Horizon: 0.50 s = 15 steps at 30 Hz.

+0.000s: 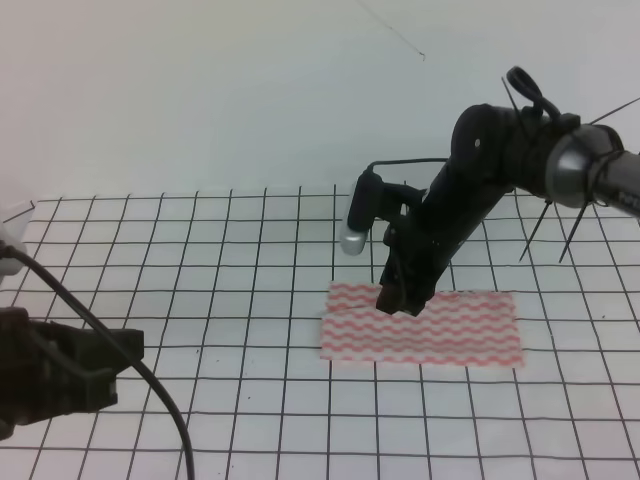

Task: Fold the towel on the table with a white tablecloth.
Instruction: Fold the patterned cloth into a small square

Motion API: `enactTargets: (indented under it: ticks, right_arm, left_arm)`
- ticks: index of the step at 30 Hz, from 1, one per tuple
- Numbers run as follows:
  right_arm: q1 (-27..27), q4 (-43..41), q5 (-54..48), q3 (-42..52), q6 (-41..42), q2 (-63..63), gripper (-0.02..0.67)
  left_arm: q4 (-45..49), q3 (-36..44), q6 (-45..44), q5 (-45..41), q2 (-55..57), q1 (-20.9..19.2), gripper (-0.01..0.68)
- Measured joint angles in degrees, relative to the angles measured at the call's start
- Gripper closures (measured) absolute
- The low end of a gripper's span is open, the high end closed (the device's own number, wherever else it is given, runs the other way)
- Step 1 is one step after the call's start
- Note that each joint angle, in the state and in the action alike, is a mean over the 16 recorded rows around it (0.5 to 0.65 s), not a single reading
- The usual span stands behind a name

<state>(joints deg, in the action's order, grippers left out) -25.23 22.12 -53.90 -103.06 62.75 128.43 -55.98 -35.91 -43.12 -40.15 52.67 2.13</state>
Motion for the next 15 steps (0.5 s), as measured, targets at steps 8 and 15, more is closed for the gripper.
enactTargets:
  ticks: [8, 15]
  right_arm:
    - [0.0, 0.0, 0.1, 0.0, 0.8, 1.3, 0.409]
    - [0.0, 0.0, 0.2, 0.0, 1.2, 2.0, 0.441]
  left_arm:
    - [0.0, 0.0, 0.0, -0.2, 0.0, 0.0, 0.672]
    - [0.0, 0.0, 0.1, -0.3, 0.0, 0.0, 0.673]
